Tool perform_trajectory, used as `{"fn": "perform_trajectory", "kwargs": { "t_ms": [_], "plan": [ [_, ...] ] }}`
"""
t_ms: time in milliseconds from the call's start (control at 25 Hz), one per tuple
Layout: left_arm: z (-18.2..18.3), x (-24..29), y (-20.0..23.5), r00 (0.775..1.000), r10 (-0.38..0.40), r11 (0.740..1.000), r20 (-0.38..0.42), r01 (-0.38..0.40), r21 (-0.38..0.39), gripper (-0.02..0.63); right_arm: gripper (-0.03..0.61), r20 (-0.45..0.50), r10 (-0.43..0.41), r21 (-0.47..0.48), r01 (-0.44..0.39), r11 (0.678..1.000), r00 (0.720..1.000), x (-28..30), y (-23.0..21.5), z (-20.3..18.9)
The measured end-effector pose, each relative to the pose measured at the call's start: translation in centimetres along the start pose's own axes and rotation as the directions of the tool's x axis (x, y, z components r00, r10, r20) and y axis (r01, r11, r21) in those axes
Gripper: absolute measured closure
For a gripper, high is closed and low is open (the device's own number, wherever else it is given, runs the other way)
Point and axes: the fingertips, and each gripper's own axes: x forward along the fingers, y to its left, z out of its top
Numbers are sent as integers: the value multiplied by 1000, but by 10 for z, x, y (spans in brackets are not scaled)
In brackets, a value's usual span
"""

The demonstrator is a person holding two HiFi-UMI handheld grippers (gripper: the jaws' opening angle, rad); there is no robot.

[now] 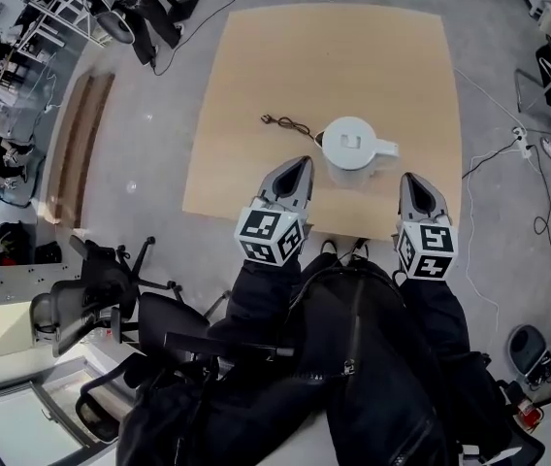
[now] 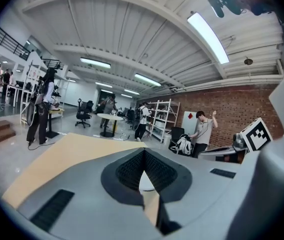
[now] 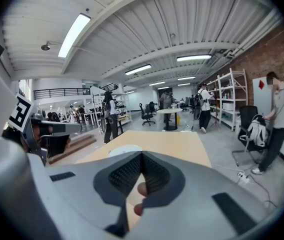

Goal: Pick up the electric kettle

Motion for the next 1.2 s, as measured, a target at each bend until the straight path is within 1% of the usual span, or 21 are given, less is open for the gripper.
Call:
{"fn": "perform_trajectory", "kwargs": {
  "t_ms": [280, 480, 600, 760, 1120, 1200],
  "plan": [
    [-31, 12, 18, 998, 22, 1000, -58, -22, 5, 615, 574, -64, -3, -27, 1, 1000, 998, 22, 3, -23],
    [-49, 19, 30, 995, 28, 999, -98, -30, -18, 615, 574, -106, -20, -48, 15, 999, 994, 34, -2, -36],
    [-49, 25, 34, 995, 25, 999, -98, -28, -22, 615, 574, -111, -28, -51, 23, 998, 993, 42, -6, -40],
    [-48, 30, 39, 995, 28, 999, -96, -31, -27, 615, 574, -121, -16, -59, 9, 998, 993, 50, -6, -45],
    [-48, 38, 56, 993, 45, 998, -105, -48, -35, 615, 572, -154, -14, -49, 7, 999, 988, 68, -14, -53],
    [-47, 40, 59, 993, 46, 998, -106, -50, -36, 615, 558, -162, -14, -47, 6, 999, 987, 71, -16, -54]
  ]
}}
